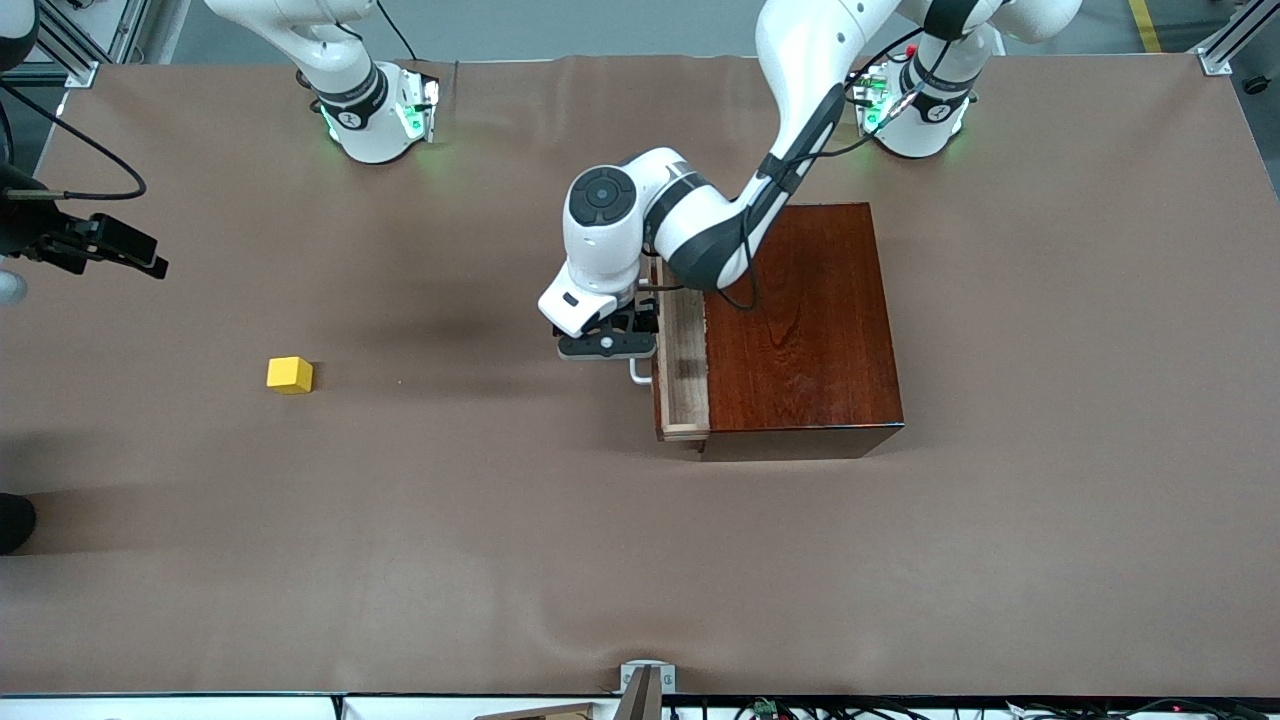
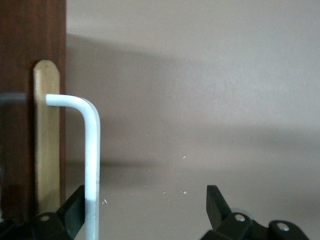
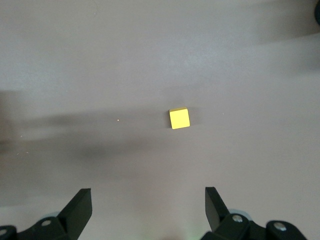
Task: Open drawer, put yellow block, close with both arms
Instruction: 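Keep pulling the drawer further open with the left gripper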
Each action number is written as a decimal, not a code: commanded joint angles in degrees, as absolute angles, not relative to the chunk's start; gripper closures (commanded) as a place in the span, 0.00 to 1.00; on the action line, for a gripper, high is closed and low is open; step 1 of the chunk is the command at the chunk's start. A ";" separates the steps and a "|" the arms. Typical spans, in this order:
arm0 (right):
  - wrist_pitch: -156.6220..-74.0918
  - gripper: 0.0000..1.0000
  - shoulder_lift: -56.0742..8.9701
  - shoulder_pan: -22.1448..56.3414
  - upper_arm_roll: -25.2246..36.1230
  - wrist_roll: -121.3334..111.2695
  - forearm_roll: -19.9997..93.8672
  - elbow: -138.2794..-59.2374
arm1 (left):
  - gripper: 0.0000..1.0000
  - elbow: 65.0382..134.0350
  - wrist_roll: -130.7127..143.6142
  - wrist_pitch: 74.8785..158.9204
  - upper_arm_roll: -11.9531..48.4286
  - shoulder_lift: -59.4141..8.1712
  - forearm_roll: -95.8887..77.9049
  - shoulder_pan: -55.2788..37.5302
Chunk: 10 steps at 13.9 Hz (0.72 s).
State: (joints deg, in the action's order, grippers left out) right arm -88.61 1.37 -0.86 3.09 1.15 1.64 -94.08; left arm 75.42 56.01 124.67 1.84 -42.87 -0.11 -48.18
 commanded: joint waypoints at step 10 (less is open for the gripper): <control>-88.59 0.00 2.37 -0.88 3.08 0.79 0.88 -95.01 | 0.00 71.72 58.34 136.58 1.58 -47.20 -0.61 -50.80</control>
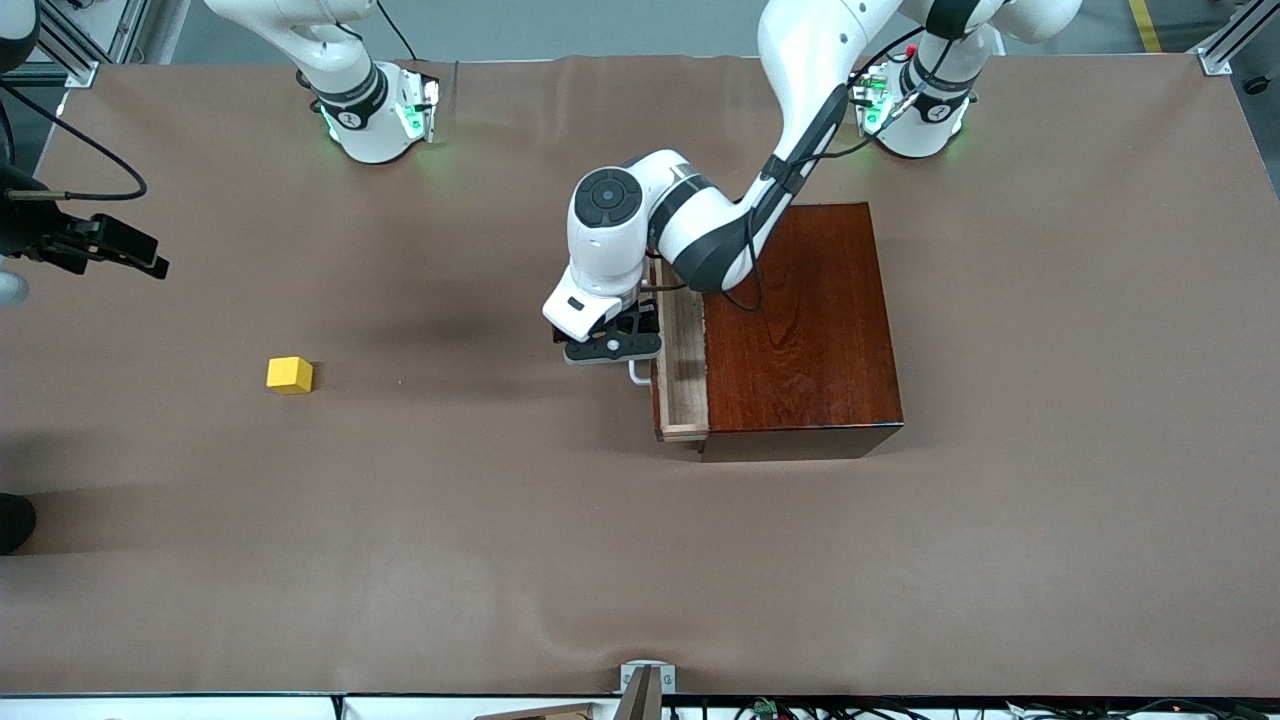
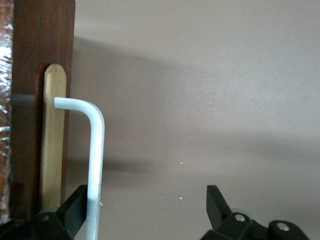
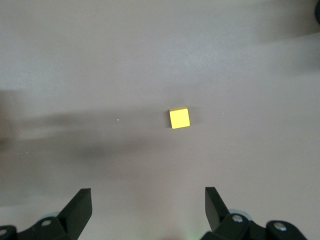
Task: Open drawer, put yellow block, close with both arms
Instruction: 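Keep pulling the drawer further open with the left gripper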
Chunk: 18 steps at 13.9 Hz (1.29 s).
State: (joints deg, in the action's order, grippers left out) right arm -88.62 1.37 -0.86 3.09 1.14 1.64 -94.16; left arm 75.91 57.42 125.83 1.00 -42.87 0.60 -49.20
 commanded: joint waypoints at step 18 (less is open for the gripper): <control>-90.78 0.00 1.76 -4.91 3.16 -6.39 0.44 -95.01 | 0.00 71.81 67.15 131.68 2.64 -43.69 2.63 -51.77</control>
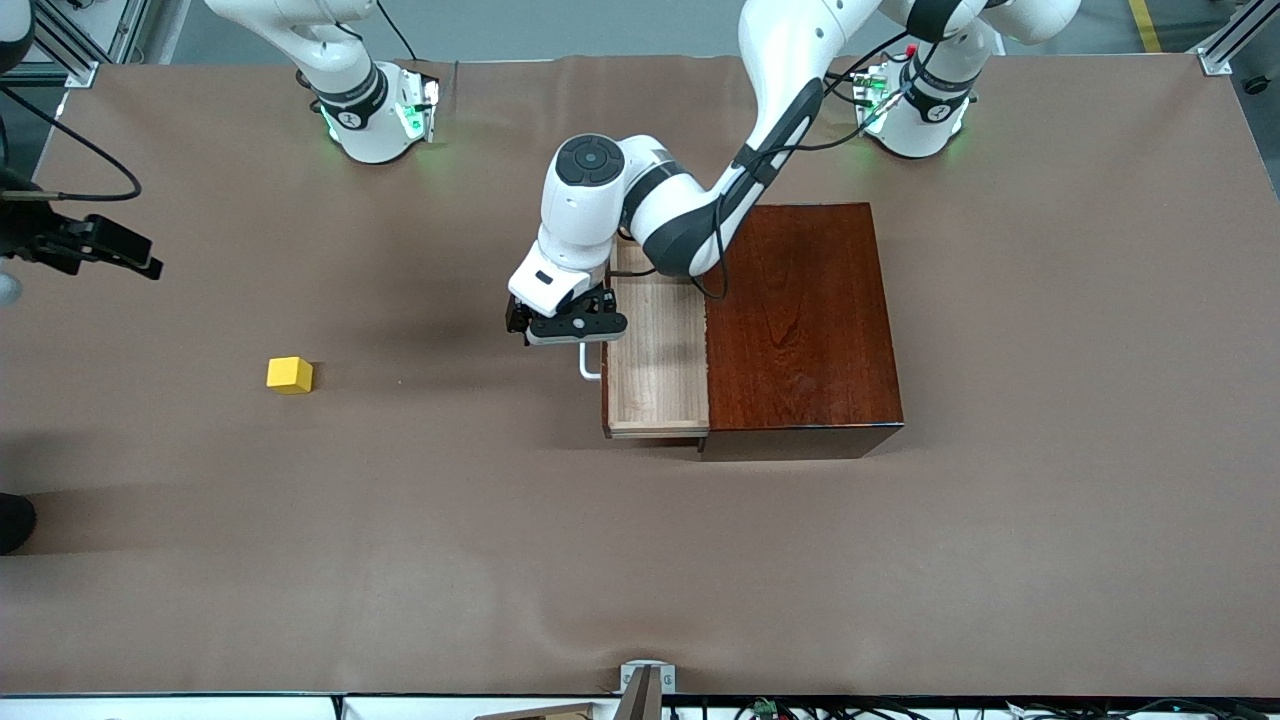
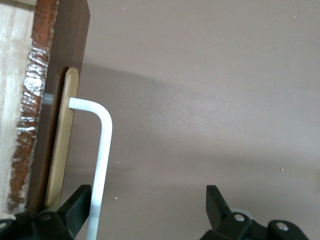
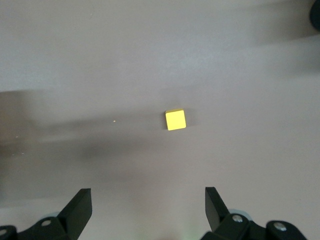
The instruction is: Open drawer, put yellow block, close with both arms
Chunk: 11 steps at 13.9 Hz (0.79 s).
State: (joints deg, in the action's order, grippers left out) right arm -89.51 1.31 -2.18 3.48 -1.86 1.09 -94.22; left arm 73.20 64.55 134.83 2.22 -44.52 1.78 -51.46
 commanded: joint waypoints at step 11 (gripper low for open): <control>-119.22 0.00 -3.93 -5.80 3.08 -7.12 0.17 -115.12 | 0.00 72.07 66.71 118.58 1.14 -33.06 7.21 -45.82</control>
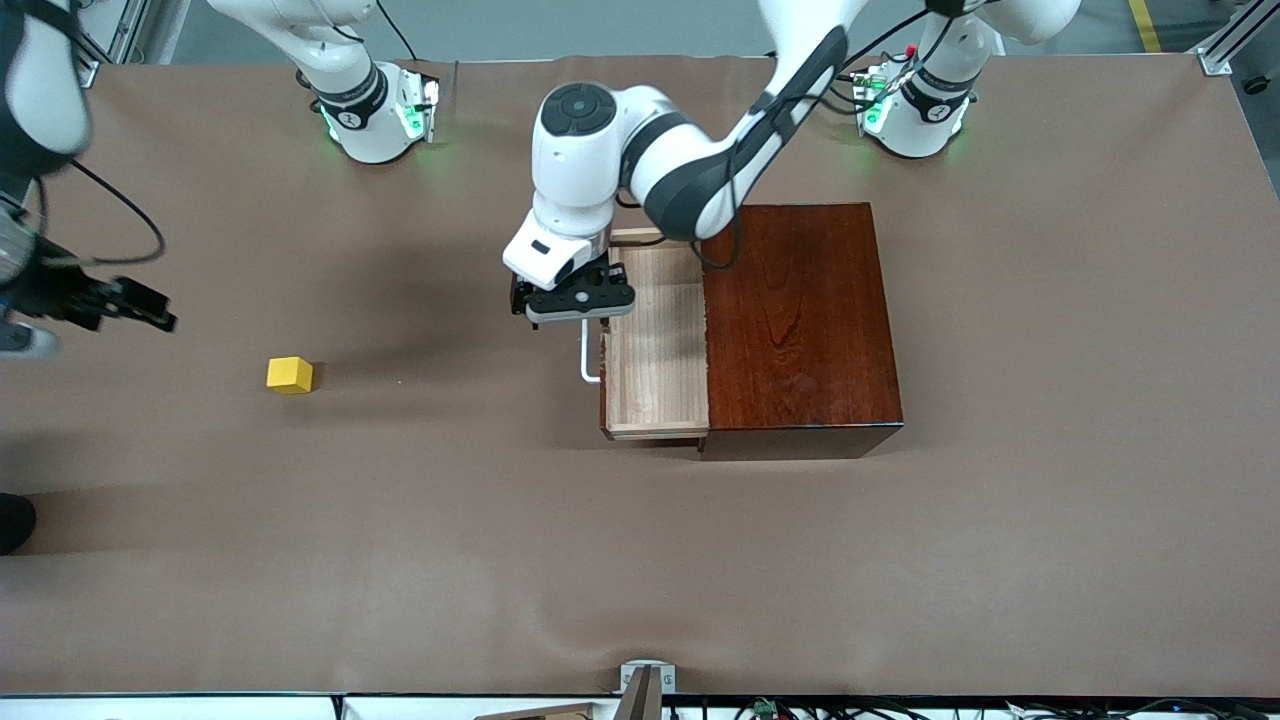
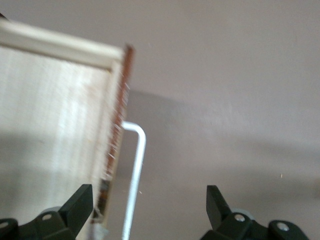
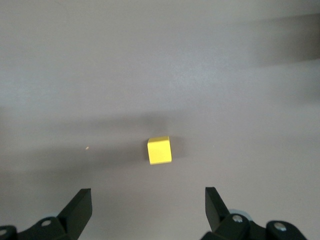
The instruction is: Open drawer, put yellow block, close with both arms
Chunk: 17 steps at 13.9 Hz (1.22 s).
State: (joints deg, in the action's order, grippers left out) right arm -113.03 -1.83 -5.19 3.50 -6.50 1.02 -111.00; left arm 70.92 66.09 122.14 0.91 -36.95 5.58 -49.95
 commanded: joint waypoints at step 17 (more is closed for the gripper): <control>-145.81 0.00 -24.17 -7.64 2.81 -8.08 1.05 -125.51 | 0.00 92.53 19.53 100.55 1.85 -3.98 2.02 -3.60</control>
